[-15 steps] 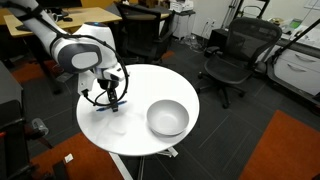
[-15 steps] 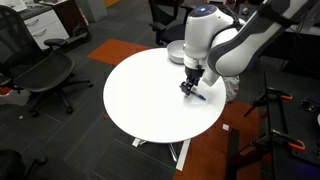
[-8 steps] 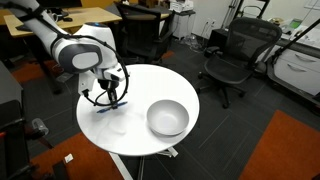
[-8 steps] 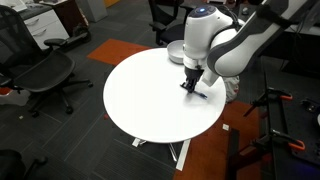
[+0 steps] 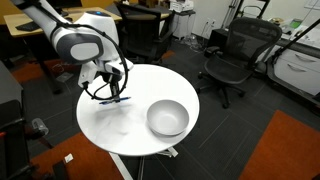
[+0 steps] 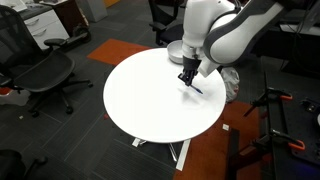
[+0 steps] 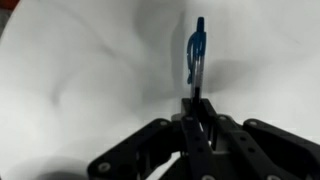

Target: Pick the pen and put it in the bowl

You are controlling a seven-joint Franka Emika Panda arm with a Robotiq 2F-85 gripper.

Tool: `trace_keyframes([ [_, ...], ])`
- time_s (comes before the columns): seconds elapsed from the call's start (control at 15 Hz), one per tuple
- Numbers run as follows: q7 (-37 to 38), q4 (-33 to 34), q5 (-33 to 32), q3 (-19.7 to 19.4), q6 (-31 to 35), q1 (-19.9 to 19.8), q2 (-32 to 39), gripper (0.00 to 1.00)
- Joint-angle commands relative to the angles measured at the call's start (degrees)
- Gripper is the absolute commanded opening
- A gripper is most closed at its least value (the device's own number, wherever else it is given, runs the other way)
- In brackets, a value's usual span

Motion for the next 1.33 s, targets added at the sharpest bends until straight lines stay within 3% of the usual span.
trace_keyframes([
  [0.0, 7.47, 0.34, -0.47, -4.62, -5.94, 2.47, -7.02, 0.03],
  [0.2, 14.27, 4.46, -3.58, -7.82, -10.36, 2.59, -8.5, 0.03],
  [0.4, 17.39, 11.15, -5.75, -8.5, -15.8, 0.82, -7.32, 0.03],
  [0.8, 17.47, 23.68, -6.17, -8.99, -20.94, -3.12, -1.0, 0.03],
  [1.27, 17.09, 30.84, -4.67, -9.56, -21.59, -6.6, 5.93, 0.03],
])
